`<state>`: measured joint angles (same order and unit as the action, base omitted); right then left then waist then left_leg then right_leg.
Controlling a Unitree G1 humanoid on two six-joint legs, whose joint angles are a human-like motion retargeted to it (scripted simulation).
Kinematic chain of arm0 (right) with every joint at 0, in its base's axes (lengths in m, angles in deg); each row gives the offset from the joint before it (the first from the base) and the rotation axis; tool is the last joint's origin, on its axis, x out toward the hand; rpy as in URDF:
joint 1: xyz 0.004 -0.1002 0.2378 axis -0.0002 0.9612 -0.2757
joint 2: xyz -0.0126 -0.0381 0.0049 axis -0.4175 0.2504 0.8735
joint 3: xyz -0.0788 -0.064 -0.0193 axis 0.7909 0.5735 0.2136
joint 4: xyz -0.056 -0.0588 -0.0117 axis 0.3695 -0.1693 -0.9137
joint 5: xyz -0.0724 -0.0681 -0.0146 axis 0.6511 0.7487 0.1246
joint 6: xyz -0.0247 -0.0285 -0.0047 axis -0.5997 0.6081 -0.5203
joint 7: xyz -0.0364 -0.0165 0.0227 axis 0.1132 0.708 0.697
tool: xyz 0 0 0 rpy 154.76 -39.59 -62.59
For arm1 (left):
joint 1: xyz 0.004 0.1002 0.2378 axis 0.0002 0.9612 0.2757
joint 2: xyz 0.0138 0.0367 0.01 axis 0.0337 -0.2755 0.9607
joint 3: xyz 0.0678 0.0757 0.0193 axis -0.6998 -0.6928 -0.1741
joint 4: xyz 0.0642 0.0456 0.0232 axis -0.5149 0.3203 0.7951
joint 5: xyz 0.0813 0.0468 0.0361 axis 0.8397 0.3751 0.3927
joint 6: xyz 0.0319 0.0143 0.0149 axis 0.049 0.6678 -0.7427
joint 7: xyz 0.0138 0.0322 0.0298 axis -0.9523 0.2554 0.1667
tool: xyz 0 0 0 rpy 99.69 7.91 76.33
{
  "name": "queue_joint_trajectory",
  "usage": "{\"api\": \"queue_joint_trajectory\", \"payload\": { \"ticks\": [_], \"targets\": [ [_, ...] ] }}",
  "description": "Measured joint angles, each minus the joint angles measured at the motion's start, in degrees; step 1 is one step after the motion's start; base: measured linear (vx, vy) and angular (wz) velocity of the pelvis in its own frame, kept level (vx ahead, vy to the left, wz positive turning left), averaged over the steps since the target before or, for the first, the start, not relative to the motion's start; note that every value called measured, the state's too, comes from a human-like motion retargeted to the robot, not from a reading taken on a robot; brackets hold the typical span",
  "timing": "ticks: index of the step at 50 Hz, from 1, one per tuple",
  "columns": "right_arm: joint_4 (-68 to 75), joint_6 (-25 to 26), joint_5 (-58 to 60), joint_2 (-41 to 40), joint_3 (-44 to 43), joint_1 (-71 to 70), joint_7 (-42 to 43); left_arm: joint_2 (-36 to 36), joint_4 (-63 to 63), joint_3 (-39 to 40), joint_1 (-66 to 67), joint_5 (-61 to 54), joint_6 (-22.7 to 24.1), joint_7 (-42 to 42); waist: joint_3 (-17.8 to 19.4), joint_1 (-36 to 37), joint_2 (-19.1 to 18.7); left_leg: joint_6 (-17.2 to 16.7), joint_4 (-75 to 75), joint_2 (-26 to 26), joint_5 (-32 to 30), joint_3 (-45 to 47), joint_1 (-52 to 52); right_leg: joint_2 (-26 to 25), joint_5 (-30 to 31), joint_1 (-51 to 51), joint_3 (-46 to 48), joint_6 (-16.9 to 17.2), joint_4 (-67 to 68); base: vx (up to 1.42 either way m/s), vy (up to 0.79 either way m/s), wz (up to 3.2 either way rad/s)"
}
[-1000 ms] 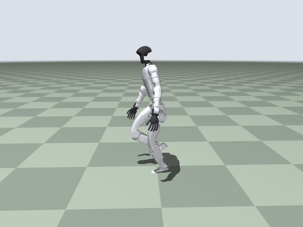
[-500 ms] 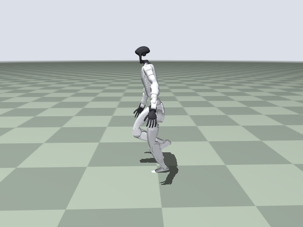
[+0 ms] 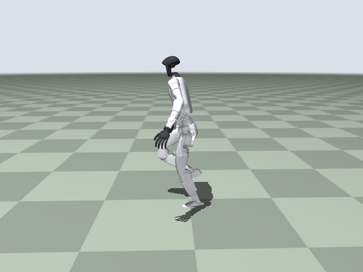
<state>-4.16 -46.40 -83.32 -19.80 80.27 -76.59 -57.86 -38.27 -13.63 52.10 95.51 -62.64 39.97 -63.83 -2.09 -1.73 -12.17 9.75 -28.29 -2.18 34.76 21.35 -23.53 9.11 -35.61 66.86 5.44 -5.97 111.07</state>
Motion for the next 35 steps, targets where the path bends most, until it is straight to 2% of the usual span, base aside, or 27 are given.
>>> {"api": "queue_joint_trajectory", "payload": {
  "ticks": [7,12,23,27,30,33,35],
  "targets": [
    [0.9,0.0,0.9,-0.1,2.1,0.2,0.7,-1.5,1.0,-3.1,-2.0,2.1,-0.1,-1.1,1.2,-1.3,1.1,0.3,0.3,-0.3,0.1,0.8,0.8,2.2,1.5,1.7,2.2,0.4,-5.7,0.02,-0.01,-0.18],
    [1.2,-0.1,2.1,-0.9,3.2,0.6,1.6,-3.8,3.1,-4.8,-3.3,3.9,-0.2,-2.2,1.4,-2.2,2.9,0.6,2.5,-1.5,-0.5,1.3,3.0,4.6,3.2,-0.8,4.6,1.2,-13.9,0.07,-0.04,-0.11],
    [-0.8,-0.9,5.7,-4.6,5.1,1.8,6.1,-10.4,12.1,-6.8,-4.4,9.1,-0.1,-5.0,1.4,-2.6,9.2,-0.1,10.1,-5.8,-2.4,1.7,13.4,7.6,8.1,-18.4,10.2,6.4,-40.2,0.13,-0.11,-0.11],
    [-1.5,-1.3,7.6,-5.9,5.7,2.8,7.9,-12.6,15.5,-7.0,-4.0,11.0,0.1,-6.1,1.4,-1.7,10.9,-1.2,7.6,-5.3,-1.5,1.8,15.7,6.0,6.0,-26.2,10.5,7.4,-49.2,0.13,-0.13,-0.18],
    [-1.5,-1.3,9.2,-6.8,6.3,3.6,9.3,-13.9,17.9,-6.8,-3.4,12.3,0.4,-6.9,2.1,-0.4,11.3,-2.4,0.6,-3.1,-1.0,-1.3,15.5,2.6,2.2,-32.2,9.5,7.2,-55.2,0.13,-0.15,-0.52],
    [-1.0,-1.1,11.0,-7.9,7.1,4.5,10.8,-15.1,19.9,-6.7,-2.6,13.6,0.8,-7.7,4.6,2.4,8.9,-5.3,-15.2,0.7,-0.7,-11.0,11.8,-3.9,1.7,-39.5,9.4,6.7,-61.0,0.11,-0.12,-1.01],
    [-0.6,-0.9,12.2,-8.4,7.7,5.0,11.7,-15.8,20.8,-6.7,-1.9,14.5,0.9,-8.2,5.9,4.4,6.8,-5.2,-24.4,1.2,4.4,-17.0,8.1,-8.2,2.2,-43.1,9.0,6.7,-64.3,0.11,-0.04,-0.86]
  ]
}}
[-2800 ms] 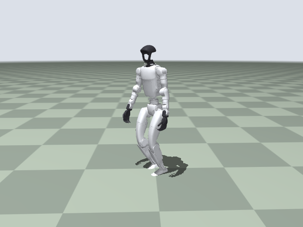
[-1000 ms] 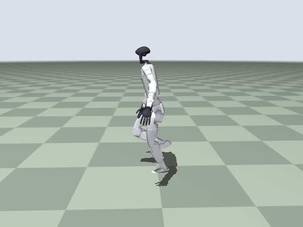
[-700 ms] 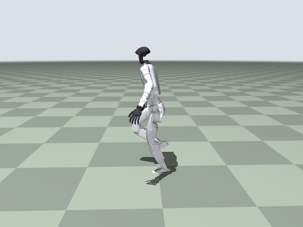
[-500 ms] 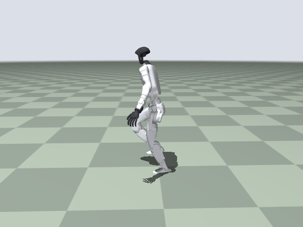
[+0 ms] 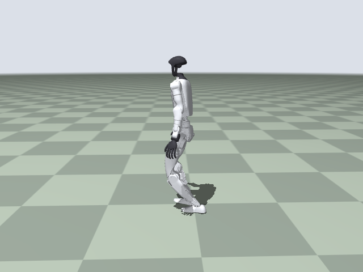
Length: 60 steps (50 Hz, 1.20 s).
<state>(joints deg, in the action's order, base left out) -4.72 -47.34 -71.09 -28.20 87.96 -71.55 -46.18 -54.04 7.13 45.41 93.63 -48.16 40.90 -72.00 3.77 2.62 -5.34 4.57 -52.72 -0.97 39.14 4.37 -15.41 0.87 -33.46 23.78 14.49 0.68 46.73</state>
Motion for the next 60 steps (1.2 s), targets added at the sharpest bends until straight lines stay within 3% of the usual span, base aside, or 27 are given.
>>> {"api": "queue_joint_trajectory", "payload": {
  "ticks": [5,10,20,26,32,40,50,53,60],
  "targets": [
    [1.4,0.5,2.4,-0.6,0.4,1.0,1.4,-0.6,0.6,-0.4,1.6,2.2,0.1,-1.2,1.8,4.0,-4.3,0.0,-14.5,5.6,2.1,-5.2,-6.4,-8.0,3.4,-8.2,-1.6,0.8,-10.4,0.15,-0.01,-0.53],
    [3.0,0.9,2.9,-1.2,-0.3,1.9,2.0,-0.3,-0.3,0.9,3.9,2.4,0.0,-2.9,3.0,7.3,-4.4,-0.4,-11.3,3.5,2.8,-11.5,-10.9,-9.8,5.3,-13.6,-6.1,1.9,-16.0,0.18,-0.01,-0.48],
    [3.5,1.4,2.0,-1.8,-2.0,1.9,2.6,1.7,-5.2,4.8,7.5,-1.0,1.5,-5.1,3.4,7.7,-2.3,-5.9,6.3,-7.1,-7.7,-27.4,-11.9,-8.5,3.1,-15.0,-15.5,1.1,-13.7,0.15,0.02,-0.43],
    [0.5,1.3,2.0,-1.2,-2.1,1.1,3.3,3.7,-11.3,5.3,8.2,-3.5,3.5,-6.0,2.9,5.0,-1.4,-4.9,8.2,-8.3,-6.5,-24.6,-9.8,-6.6,-0.7,-13.0,-18.6,1.2,-6.9,0.13,0.12,-0.32],
    [-2.3,0.9,1.9,-0.8,-0.7,-0.9,3.3,5.8,-16.4,4.0,6.6,-6.0,5.3,-5.6,2.3,1.7,0.9,-3.6,13.2,-9.4,-6.1,-18.2,-7.9,-0.9,-0.2,-7.6,-17.9,2.4,2.7,0.13,0.12,-0.35],
    [-2.8,0.7,1.9,-1.1,2.6,-3.9,3.3,6.9,-17.6,0.4,2.3,-8.5,6.4,-3.3,0.8,-1.2,1.4,-3.3,19.8,-8.1,-6.4,-10.5,-7.7,9.6,-6.3,2.6,-6.4,-5.1,15.9,0.10,0.10,-0.51],
    [-0.5,1.0,0.2,-0.3,3.4,-6.3,3.5,5.6,-15.2,-3.8,-1.1,-9.6,5.9,1.2,-0.6,-4.1,1.0,-2.4,27.2,-8.5,-9.0,-5.8,-8.0,15.1,-10.9,14.1,-3.4,-13.6,34.7,0.04,0.12,-0.24],
    [0.1,0.9,-0.6,0.3,2.9,-6.6,3.7,5.1,-14.7,-4.8,-1.3,-9.4,5.7,2.5,-0.9,-4.5,0.6,-2.1,28.7,-8.6,-9.6,-5.1,-8.4,15.9,-11.6,16.9,-3.9,-15.5,40.0,0.02,0.12,-0.11],
    [1.0,0.3,-2.3,2.1,1.2,-6.9,4.3,4.0,-14.2,-6.6,-1.4,-9.0,5.1,5.4,-1.9,-4.9,-1.1,-1.4,32.2,-9.0,-11.4,-4.4,-9.1,17.1,-12.1,22.7,-6.7,-15.7,49.2,0.02,0.12,-0.02]
  ]
}}
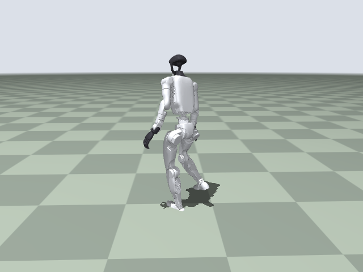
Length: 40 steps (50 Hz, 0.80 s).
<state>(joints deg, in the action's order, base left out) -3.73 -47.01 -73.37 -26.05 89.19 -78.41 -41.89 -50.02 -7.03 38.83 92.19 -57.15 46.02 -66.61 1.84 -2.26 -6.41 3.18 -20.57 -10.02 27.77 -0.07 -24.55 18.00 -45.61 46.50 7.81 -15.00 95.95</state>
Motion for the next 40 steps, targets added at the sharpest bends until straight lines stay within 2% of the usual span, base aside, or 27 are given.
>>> {"api": "queue_joint_trajectory", "payload": {
  "ticks": [10,20,31,33,40],
  "targets": [
    [1.6,-0.7,-1.0,2.2,-2.4,0.7,0.9,0.9,0.3,-0.9,0.6,0.7,-0.2,2.6,-1.2,0.8,-2.8,-0.3,3.8,0.3,-1.9,-0.2,-0.3,0.5,0.5,3.1,-0.9,0.0,3.4,0.01,0.02,0.01],
    [4.1,-0.9,-0.5,3.0,-3.9,1.7,2.8,3.3,-0.6,-0.2,1.4,0.8,0.6,2.4,-1.3,1.9,-4.5,-1.3,5.4,0.4,-2.1,-1.5,0.4,0.9,2.1,0.4,0.6,0.1,-4.1,0.04,-0.08,0.18],
    [6.0,-1.1,1.3,2.5,-3.4,2.2,5.1,5.7,-1.9,2.1,1.1,2.0,1.9,0.0,-1.2,2.5,-5.8,-2.7,7.5,1.0,-2.6,-4.5,2.9,-0.9,5.8,-5.9,1.0,5.8,-22.8,0.03,-0.09,0.25],
    [6.6,-1.2,1.6,2.3,-3.1,1.5,5.6,6.0,-2.0,2.9,0.6,2.5,2.1,-0.7,-0.6,2.9,-7.1,-3.3,9.8,2.9,-3.1,-5.1,5.1,-3.4,7.2,-8.1,1.1,6.9,-27.6,0.04,-0.10,0.00],
    [7.0,-1.4,2.2,1.8,-2.5,0.9,7.6,6.7,-2.2,3.7,0.5,4.4,2.8,-3.3,-1.2,2.7,-5.8,-3.9,8.7,1.9,-3.0,-7.3,5.8,-5.0,10.9,-11.0,-1.9,11.5,-37.0,0.02,-0.08,0.30]
  ]
}}
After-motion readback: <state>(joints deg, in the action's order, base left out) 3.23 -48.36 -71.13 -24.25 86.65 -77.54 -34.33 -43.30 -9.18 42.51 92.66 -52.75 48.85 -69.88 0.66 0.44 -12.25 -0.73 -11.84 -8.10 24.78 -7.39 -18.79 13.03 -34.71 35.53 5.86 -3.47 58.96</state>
